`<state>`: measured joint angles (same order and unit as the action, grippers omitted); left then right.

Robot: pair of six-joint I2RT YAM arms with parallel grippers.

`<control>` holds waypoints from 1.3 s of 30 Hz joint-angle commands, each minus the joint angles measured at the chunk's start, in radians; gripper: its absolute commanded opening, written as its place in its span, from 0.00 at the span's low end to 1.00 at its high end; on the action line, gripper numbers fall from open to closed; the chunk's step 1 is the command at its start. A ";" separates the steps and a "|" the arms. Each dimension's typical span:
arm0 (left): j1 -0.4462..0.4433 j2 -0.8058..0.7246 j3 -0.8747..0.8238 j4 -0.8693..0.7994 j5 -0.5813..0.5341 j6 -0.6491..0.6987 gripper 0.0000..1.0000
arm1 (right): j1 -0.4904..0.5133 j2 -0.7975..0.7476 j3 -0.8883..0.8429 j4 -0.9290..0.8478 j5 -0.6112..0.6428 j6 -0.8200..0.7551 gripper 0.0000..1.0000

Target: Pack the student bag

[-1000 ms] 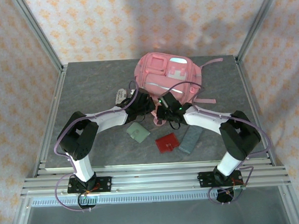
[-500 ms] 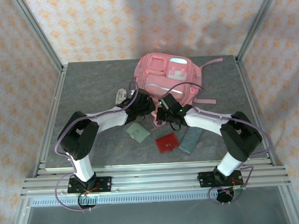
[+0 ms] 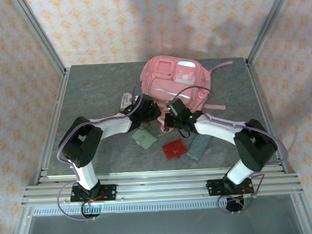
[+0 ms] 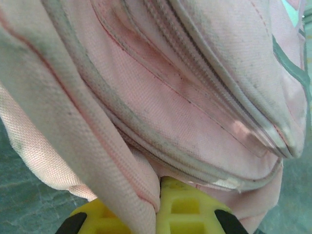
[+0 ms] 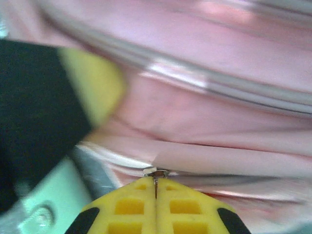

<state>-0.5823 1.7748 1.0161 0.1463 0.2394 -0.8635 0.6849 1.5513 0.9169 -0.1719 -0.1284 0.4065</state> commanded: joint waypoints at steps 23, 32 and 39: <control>0.197 0.101 0.427 -0.214 -0.045 0.258 0.44 | -0.041 -0.185 -0.140 0.171 0.014 0.128 0.00; 0.076 -0.128 0.028 -0.032 -0.042 0.097 0.76 | -0.018 -0.028 -0.079 0.279 -0.034 0.137 0.00; -0.053 -0.061 -0.045 0.078 -0.078 -0.004 0.82 | -0.016 -0.027 -0.084 0.318 -0.062 0.137 0.00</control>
<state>-0.6262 1.6737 0.9695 0.1207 0.2024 -0.8089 0.6567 1.5303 0.8032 0.0845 -0.1555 0.5320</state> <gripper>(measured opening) 0.818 0.044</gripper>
